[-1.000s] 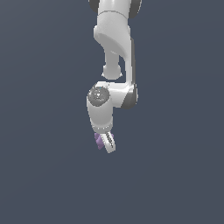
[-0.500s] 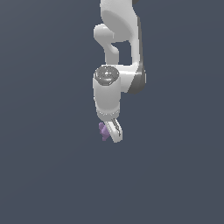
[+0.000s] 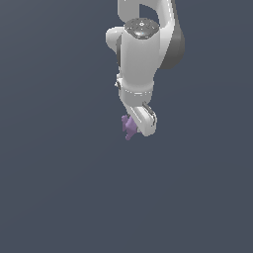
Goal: Pick up the object and move it to a goal position.
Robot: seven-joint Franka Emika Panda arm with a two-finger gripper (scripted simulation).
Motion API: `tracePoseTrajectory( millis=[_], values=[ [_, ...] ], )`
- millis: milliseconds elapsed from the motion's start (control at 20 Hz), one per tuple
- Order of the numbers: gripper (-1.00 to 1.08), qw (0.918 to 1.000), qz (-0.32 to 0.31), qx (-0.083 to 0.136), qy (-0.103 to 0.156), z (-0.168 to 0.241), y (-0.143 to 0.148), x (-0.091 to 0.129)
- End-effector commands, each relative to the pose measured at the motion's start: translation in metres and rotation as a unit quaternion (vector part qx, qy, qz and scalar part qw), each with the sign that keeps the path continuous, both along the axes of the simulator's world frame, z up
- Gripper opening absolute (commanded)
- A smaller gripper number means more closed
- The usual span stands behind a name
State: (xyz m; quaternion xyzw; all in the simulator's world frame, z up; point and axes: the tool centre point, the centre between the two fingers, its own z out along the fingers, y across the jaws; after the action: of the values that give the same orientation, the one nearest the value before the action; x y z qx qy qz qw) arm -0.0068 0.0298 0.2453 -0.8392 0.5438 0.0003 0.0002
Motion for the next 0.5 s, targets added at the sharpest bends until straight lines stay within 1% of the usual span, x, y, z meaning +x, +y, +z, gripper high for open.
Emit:
tracePoseTrajectory(
  millis=[0, 450],
  values=[
    [-1.0, 1.0, 0.0, 0.0, 0.0, 0.029, 0.012, -0.009],
    [-1.0, 1.0, -0.001, -0.002, 0.0, 0.13, 0.054, -0.038]
  ],
)
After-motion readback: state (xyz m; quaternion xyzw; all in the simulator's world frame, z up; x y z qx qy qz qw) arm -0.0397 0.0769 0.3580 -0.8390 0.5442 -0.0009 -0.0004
